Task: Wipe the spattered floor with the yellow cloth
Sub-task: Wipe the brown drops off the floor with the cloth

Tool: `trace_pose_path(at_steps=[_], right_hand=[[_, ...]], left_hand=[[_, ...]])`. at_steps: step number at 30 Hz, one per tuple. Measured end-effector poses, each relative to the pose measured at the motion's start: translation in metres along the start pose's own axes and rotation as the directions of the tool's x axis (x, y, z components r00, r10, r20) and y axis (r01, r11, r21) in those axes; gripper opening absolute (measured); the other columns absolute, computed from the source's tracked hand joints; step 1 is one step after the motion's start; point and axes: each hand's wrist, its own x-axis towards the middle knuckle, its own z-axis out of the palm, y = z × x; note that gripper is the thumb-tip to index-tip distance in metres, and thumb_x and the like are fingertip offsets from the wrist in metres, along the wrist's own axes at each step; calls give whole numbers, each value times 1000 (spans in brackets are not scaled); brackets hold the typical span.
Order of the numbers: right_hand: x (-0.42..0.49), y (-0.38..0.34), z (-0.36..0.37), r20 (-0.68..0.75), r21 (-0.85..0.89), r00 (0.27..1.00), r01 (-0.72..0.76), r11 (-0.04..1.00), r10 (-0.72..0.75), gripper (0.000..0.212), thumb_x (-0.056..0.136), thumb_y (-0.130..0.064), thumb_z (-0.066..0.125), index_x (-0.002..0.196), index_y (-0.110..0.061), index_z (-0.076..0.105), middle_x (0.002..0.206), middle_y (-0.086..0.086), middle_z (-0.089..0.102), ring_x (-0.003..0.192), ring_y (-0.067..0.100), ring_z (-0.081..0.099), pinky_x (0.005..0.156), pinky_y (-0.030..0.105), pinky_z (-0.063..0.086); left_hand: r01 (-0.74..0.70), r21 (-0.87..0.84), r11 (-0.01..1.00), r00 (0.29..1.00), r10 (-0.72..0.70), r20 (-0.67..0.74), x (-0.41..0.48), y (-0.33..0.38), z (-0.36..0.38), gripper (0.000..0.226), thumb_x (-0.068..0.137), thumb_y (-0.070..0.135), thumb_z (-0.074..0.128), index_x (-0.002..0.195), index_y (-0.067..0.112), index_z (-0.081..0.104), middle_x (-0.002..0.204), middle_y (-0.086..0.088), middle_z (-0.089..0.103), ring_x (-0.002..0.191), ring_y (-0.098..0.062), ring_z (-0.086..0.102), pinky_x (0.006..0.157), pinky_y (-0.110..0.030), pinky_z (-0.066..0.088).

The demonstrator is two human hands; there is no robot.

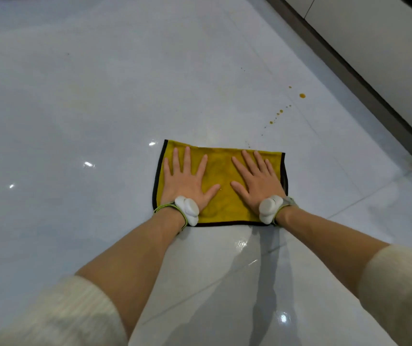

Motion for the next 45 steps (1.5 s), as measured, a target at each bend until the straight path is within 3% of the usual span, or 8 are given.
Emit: trace_pose_path(at_steps=[9, 17, 21, 26, 32, 36, 41, 45], right_hand=[[137, 82, -9, -20, 2, 985, 169, 986, -169, 69, 91, -69, 13, 152, -37, 9, 162, -2, 9, 149, 27, 4, 119, 47, 8], [138, 86, -10, -8, 5, 980, 198, 980, -198, 70, 91, -68, 14, 152, -36, 7, 162, 0, 7, 149, 28, 2, 119, 47, 6], [136, 86, -8, -19, -3, 985, 172, 985, -172, 70, 90, -69, 11, 152, -36, 6, 162, -1, 5, 149, 28, 2, 119, 47, 6], [84, 80, 0, -6, 3, 997, 76, 997, -76, 71, 89, -70, 8, 152, -36, 6, 162, 0, 7, 149, 28, 3, 119, 47, 7], [-37, 77, 4, 44, 8, 998, -37, 999, 36, 72, 91, -69, 8, 153, -33, 4, 162, 2, 4, 149, 28, 0, 120, 48, 8], [-96, 73, 7, 50, 4, 996, -70, 998, 70, 70, 92, -68, 11, 153, -34, 3, 162, 0, 1, 149, 27, -4, 120, 47, 6], [-98, 78, 7, 46, -2, 996, -70, 998, 71, 70, 93, -68, 12, 153, -35, 4, 162, -2, 1, 149, 25, -6, 119, 44, 3], [-54, 113, 3, 31, 10, 997, -69, 998, 69, 69, 92, -68, 12, 152, -36, 5, 162, -2, 6, 149, 24, -1, 119, 44, 6]], left_hand=[[164, 12, 986, 986, -163, -35, 132, 14, -1, 93, 76, 83, -7, 154, 33, 0, 163, -15, 0, 148, -42, -3, 117, -59, 1], [194, 38, 980, 980, -195, 27, 130, 21, -4, 94, 76, 83, -10, 154, 32, -2, 163, -14, -1, 148, -41, -4, 118, -58, 2], [178, 33, 983, 983, -177, -42, 128, 21, 2, 92, 79, 82, -4, 154, 30, 5, 162, -16, 5, 147, -43, 0, 117, -59, 3], [91, 52, 994, 996, -91, 2, 108, 30, 2, 95, 76, 83, -10, 154, 31, 0, 162, -16, 1, 147, -43, -2, 117, -59, 2], [-89, 31, 996, 995, 87, 41, 17, 83, 5, 91, 82, 79, -3, 155, 25, 0, 161, -20, -5, 146, -46, -7, 117, -61, 3], [-118, 29, 993, 992, 116, 48, -30, 106, 11, 90, 83, 79, -1, 155, 24, -1, 160, -22, -7, 145, -47, -11, 115, -62, -1], [-126, 14, 992, 991, 125, 37, -27, 109, 10, 93, 82, 82, 4, 155, 24, 5, 160, -24, -2, 145, -49, -8, 115, -63, -2], [-115, -12, 993, 992, 116, 43, 25, 118, 7, 94, 79, 83, -1, 154, 26, -3, 161, -22, -8, 145, -47, -12, 115, -63, -3]])
